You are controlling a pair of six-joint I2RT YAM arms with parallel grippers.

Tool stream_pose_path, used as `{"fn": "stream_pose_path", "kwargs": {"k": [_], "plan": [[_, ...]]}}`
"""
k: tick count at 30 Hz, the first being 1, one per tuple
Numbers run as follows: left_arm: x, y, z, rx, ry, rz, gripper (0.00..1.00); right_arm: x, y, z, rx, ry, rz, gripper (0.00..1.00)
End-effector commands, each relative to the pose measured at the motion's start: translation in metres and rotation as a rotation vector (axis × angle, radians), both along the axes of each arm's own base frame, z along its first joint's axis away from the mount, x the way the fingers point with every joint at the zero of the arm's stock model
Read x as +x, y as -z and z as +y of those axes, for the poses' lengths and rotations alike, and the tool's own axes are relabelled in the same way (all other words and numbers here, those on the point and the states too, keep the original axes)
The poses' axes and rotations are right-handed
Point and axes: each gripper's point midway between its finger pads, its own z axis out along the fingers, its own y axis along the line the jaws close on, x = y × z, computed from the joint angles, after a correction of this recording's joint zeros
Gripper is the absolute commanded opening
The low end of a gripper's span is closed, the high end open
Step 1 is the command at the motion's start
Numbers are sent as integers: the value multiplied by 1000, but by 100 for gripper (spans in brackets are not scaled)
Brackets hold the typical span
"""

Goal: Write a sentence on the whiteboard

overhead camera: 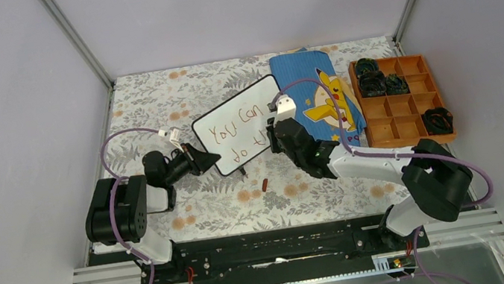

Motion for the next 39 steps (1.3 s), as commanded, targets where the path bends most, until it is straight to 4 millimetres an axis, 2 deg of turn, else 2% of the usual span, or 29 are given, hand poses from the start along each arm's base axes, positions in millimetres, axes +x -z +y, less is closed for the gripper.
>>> {"fn": "stream_pose_path", "kwargs": {"k": [1, 12, 32, 36, 39], "plan": [[3, 11, 1, 26, -14, 26, 25, 15, -18, -1, 18, 31, -41, 0], [3, 11, 1, 27, -15, 27, 25, 15, -11, -13, 5, 67, -30, 0], [3, 12, 1, 27, -13, 28, 25, -1, 13, -25, -12, 60, 23, 0], [3, 12, 1, 27, -14, 29, 25, -1, 11, -27, -9, 67, 18, 0], [3, 11, 1, 27, -12, 29, 25, -2, 2, -27, 11, 65, 7, 0]]}}
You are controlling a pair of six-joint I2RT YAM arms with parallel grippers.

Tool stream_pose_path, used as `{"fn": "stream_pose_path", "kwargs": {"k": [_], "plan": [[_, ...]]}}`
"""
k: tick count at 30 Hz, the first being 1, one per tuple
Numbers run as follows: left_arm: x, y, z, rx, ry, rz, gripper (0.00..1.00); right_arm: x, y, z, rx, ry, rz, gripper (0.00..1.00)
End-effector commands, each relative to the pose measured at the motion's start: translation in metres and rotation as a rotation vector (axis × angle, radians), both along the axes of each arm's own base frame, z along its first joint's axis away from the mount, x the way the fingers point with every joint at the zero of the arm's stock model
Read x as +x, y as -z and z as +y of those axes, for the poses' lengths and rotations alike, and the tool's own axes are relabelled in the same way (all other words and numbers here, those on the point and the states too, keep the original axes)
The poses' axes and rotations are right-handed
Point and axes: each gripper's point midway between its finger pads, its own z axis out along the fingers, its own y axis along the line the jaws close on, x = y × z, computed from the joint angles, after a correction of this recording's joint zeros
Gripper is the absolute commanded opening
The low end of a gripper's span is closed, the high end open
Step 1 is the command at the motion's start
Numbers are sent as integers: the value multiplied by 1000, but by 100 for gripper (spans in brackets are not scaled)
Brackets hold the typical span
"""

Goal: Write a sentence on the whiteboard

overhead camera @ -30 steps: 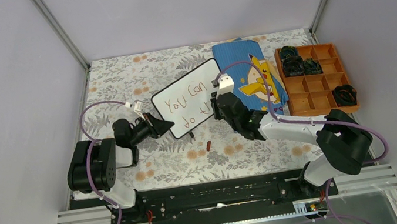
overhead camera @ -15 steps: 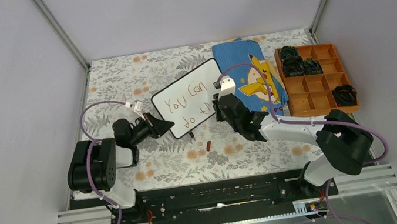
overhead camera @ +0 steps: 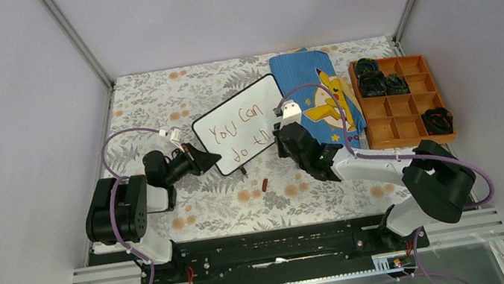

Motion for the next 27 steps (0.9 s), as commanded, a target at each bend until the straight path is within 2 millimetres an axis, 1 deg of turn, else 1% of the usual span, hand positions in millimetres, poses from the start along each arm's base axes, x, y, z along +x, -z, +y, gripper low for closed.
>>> {"fn": "stream_pose_path", "kwargs": {"k": [1, 7, 11, 15, 27], "plan": [[2, 11, 1, 27, -12, 26, 25, 5, -28, -6, 61, 37, -50, 0], [2, 11, 1, 27, -10, 24, 25, 8, -64, -2, 132, 37, -106, 0], [2, 11, 1, 28, -11, 23, 25, 13, -76, 3, 166, 35, -120, 0], [2, 11, 1, 28, -10, 22, 25, 18, -78, 6, 177, 36, -117, 0], [3, 11, 1, 29, -11, 24, 25, 29, -73, 9, 183, 41, -103, 0]]}}
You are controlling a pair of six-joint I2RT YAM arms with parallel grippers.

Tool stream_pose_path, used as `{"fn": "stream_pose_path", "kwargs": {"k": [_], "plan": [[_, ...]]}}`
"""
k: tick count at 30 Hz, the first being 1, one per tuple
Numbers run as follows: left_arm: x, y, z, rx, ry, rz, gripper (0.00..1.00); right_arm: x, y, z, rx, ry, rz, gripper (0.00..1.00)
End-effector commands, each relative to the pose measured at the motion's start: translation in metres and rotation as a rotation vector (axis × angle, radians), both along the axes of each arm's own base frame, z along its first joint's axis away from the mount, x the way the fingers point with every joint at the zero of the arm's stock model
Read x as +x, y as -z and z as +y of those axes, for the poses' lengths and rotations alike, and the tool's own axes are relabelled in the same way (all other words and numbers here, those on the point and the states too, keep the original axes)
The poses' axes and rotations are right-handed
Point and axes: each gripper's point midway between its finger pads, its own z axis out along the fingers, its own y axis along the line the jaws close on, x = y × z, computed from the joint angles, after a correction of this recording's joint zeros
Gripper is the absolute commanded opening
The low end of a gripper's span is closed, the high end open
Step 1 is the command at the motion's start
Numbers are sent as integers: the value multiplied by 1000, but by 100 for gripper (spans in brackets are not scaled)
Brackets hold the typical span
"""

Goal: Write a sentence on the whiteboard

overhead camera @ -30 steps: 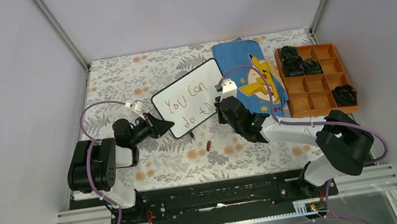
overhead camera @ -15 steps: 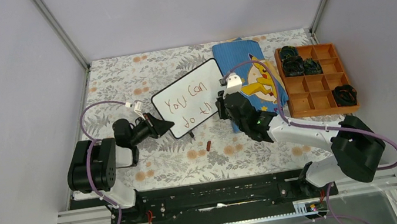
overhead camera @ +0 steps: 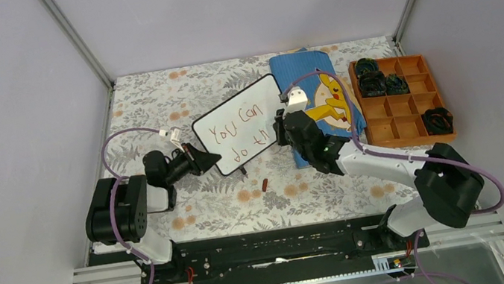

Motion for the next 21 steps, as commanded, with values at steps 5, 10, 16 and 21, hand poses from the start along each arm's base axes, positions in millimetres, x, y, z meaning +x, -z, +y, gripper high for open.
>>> {"fn": "stream_pose_path", "kwargs": {"k": [5, 10, 16, 21], "plan": [[3, 11, 2, 29, -14, 26, 25, 16, -24, 11, 70, 3, -41, 0], [3, 12, 2, 29, -14, 28, 25, 17, -19, 11, 65, 3, -35, 0], [3, 11, 2, 29, -12, 26, 25, 21, -13, 11, 65, 8, -23, 0], [3, 11, 2, 29, -12, 26, 25, 22, -7, 10, 57, 11, -12, 0]]}}
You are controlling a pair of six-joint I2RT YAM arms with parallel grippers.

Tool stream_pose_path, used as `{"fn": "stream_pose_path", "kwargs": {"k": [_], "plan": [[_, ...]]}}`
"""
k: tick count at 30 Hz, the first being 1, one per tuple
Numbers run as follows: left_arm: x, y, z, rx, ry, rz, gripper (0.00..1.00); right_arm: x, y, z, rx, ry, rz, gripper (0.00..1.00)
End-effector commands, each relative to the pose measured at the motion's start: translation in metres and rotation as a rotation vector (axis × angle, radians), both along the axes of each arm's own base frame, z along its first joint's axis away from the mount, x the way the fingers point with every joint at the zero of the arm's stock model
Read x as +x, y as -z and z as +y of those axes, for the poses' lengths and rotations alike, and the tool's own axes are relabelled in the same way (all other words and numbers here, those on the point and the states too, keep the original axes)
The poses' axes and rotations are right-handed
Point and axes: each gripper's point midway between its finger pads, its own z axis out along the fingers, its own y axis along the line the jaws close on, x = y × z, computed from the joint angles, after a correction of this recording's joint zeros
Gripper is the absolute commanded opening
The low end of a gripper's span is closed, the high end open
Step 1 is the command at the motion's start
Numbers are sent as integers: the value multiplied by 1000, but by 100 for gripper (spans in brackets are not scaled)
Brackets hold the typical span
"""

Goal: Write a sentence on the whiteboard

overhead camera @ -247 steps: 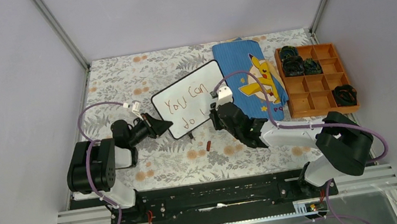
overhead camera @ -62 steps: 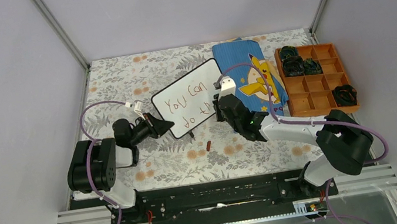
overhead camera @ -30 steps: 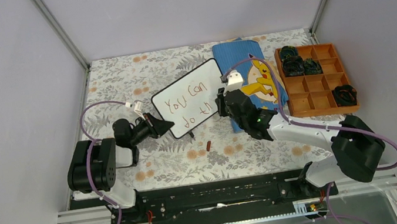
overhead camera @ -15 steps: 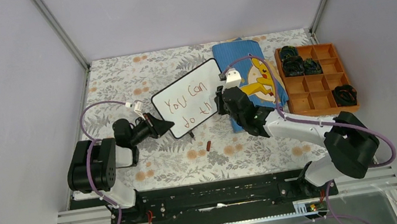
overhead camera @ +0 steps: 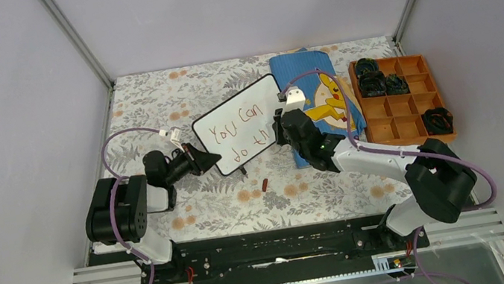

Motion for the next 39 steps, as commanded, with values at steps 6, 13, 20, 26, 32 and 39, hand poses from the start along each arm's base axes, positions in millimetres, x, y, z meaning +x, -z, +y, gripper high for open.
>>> {"fn": "stream_pose_path", "kwargs": {"k": [6, 13, 20, 26, 32, 39], "plan": [[3, 12, 2, 29, -13, 28, 25, 10, -19, 4, 65, 10, -41, 0], [3, 12, 2, 30, -14, 28, 25, 2, -25, -4, 80, 11, -46, 0], [2, 12, 1, 30, -11, 28, 25, -8, -20, -8, 83, 0, -33, 0], [2, 12, 1, 30, -11, 28, 25, -8, -17, -5, 90, -10, -24, 0], [2, 12, 1, 31, -9, 26, 25, -4, -22, -1, 100, -10, -32, 0], [2, 11, 1, 30, -8, 27, 25, 0, -18, 2, 93, -9, -25, 0]]}}
